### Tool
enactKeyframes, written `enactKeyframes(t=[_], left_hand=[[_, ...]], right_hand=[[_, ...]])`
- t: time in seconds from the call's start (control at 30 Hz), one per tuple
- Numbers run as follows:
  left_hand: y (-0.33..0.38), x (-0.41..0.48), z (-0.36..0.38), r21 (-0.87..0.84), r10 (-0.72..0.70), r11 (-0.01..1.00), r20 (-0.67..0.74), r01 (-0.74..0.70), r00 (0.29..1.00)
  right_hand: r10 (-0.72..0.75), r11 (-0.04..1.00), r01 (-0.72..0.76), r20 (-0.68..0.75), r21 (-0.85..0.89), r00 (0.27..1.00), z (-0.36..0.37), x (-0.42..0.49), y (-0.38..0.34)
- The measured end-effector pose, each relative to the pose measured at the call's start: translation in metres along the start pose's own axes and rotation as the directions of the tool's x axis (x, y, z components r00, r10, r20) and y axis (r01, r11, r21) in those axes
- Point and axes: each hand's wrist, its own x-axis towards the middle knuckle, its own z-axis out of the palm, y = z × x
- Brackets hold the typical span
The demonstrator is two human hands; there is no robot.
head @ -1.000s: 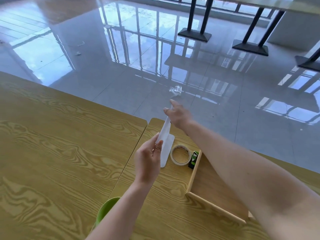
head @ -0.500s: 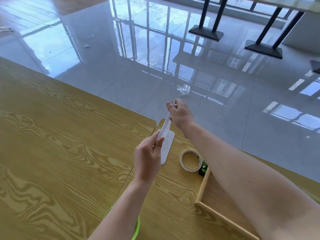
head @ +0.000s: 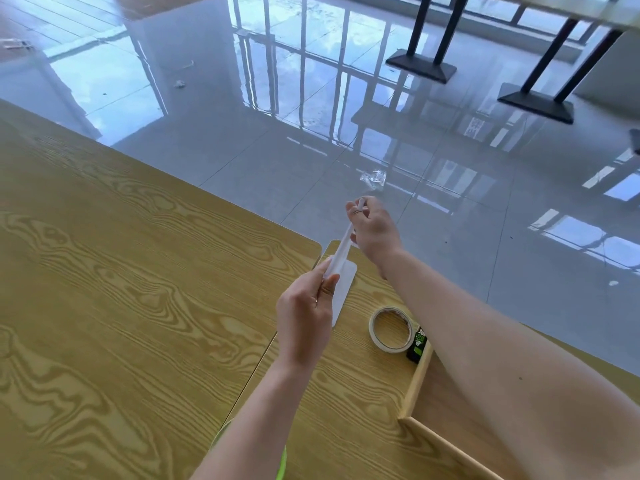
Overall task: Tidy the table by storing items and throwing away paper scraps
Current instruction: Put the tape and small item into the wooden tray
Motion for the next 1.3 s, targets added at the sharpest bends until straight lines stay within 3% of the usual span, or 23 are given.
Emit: enactKeyframes(t=[0.87,1.13,1.3], left_hand=[[-0.005,0.003,0.001,0.035,0.036,0.999,0.003,-0.036,0.999],[-0.014,-0.004,-0.005,0.074,-0.047,0.997,0.128,0.038,0.991],[-0.016,-0.027,-0.012,0.098,-0.231,0.971,0.143,0.219,0.962]], right_hand=[[-0.01,0.997,0.009,0.006,0.082,1.0,0.004,0.007,0.008],[0.068,0.985,-0.082,0.093,0.15,0.993,-0.004,0.002,0.006],[0.128,0.989,-0.132,0.059,0.064,0.99,-0.03,-0.016,0.033]])
